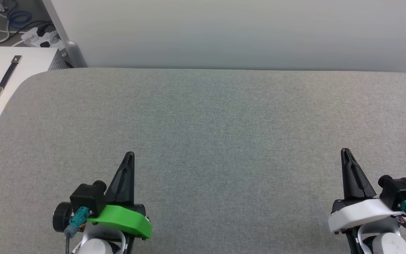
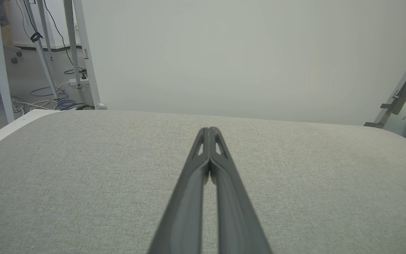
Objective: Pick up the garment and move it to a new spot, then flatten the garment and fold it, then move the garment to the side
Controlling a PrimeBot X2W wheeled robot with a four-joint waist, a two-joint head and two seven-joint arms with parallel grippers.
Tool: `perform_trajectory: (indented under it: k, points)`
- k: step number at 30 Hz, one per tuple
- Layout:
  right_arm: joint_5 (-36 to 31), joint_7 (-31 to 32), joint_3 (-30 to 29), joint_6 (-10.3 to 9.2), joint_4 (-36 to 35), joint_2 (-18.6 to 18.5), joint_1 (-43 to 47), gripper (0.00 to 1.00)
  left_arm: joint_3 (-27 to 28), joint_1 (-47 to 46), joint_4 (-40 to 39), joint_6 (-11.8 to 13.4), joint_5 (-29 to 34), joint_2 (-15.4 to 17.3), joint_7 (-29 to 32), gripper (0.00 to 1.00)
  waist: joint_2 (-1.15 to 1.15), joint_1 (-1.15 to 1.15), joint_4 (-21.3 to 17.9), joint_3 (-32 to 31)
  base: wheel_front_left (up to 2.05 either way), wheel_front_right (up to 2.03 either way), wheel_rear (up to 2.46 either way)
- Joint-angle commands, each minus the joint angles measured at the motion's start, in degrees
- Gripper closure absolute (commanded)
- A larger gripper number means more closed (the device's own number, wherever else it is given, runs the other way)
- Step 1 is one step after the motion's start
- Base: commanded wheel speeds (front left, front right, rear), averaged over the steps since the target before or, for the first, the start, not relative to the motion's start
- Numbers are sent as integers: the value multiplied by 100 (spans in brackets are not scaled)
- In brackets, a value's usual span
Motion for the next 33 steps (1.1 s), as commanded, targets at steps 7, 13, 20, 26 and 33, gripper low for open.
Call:
perform_trajectory:
  k: [7,13,20,26,33]
  points:
    - [-105,97,22,-1,-73,4,43,100,32,39,-78,74,136,-10,106,100,0,0,-24,-15,0,0,0]
    - [-148,162,32,-2,-102,5,54,100,52,50,-111,108,190,-13,174,100,0,0,-42,-26,0,0,0]
    - [-199,240,44,-2,-136,6,68,100,76,62,-151,149,255,-16,256,100,0,0,-64,-40,0,0,0]
    - [-242,306,54,-3,-165,7,80,100,96,72,-184,184,310,-18,325,100,0,0,-83,-52,0,0,0]
    - [-292,381,66,-3,-198,8,93,100,120,84,-222,224,373,-21,404,100,0,0,-104,-66,0,0,0]
